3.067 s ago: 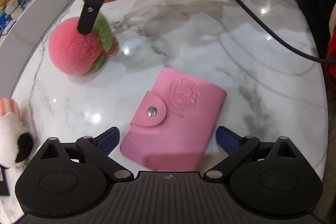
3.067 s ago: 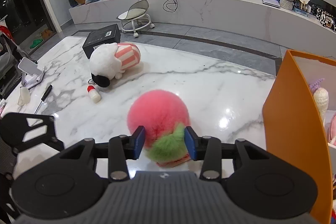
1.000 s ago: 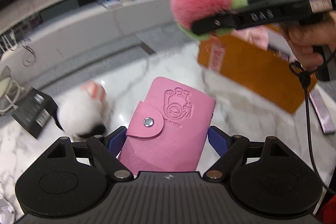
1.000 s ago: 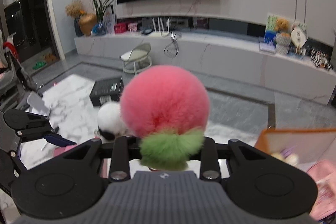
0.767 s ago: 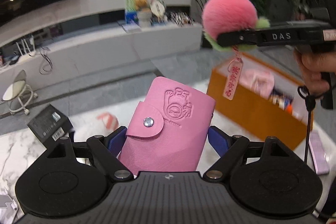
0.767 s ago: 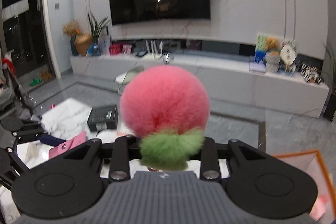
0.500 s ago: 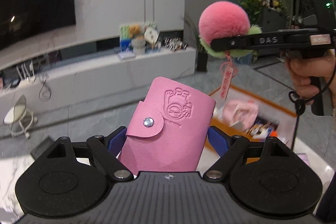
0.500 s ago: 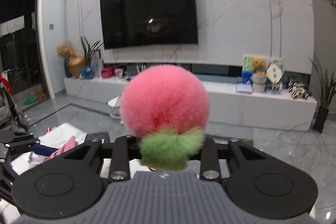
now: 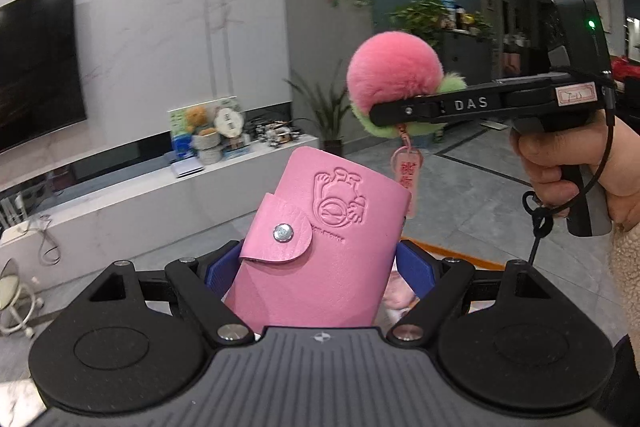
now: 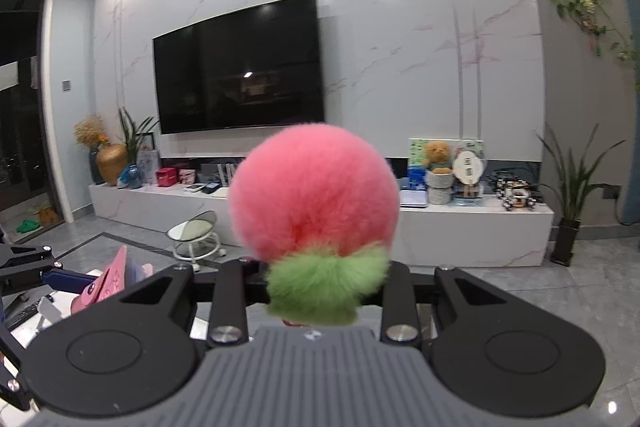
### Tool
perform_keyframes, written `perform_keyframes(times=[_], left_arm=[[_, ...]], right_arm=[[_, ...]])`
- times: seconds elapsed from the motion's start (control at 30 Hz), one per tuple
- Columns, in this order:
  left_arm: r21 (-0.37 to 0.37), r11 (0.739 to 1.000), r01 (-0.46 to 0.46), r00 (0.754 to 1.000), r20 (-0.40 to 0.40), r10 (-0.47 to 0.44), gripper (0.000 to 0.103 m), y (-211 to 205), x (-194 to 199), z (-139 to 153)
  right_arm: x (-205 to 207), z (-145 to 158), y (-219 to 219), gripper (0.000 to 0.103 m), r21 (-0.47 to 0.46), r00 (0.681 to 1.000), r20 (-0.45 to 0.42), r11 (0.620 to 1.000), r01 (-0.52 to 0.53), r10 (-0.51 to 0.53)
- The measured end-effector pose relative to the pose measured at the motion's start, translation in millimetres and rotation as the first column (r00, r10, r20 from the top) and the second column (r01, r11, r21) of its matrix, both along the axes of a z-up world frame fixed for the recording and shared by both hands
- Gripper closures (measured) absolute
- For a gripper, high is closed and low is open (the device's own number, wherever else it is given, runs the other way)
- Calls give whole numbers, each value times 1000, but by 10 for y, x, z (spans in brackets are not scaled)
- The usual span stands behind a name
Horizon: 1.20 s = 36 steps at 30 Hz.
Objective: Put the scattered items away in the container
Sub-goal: 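Lift and carry the pompom and wallet over the orange-rimmed box with both tools, then open both tools to drop the pompom and wallet into the box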
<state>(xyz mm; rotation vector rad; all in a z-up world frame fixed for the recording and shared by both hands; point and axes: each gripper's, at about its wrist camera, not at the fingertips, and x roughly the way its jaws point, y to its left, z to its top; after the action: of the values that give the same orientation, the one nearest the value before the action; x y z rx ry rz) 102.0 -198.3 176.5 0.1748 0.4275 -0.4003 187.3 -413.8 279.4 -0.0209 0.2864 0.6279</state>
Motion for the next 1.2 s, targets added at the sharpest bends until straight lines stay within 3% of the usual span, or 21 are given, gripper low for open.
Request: perform_keyframes(times=[0.3, 0.6, 0.8, 0.97, 1.07, 1.2], left_arm=[[4, 996, 89, 996, -26, -89, 5, -585, 224, -191], [-16, 991, 136, 986, -92, -137, 5, -1035, 439, -467], [-95, 992, 87, 977, -186, -104, 5, -1175, 654, -898], [-193, 981, -12, 946, -321, -52, 5, -1141, 911, -1339], [-147, 986, -75, 933, -360, 17, 5, -1104, 1035, -1541], [-4, 996, -94, 924, -373, 86, 5, -1182, 1113, -1747]], right_arm=[[20, -69, -559, 69, 19, 997, -19, 997, 73, -73], [148, -281, -853, 69, 3, 990, -77, 993, 116, -116], [307, -511, -943, 69, -15, 980, -133, 989, 144, -145], [458, -722, -930, 69, -22, 973, -194, 992, 124, -126], [556, -933, -844, 69, -41, 964, -248, 995, 93, -101], [670, -1228, -675, 69, -83, 946, -314, 995, 50, -74]])
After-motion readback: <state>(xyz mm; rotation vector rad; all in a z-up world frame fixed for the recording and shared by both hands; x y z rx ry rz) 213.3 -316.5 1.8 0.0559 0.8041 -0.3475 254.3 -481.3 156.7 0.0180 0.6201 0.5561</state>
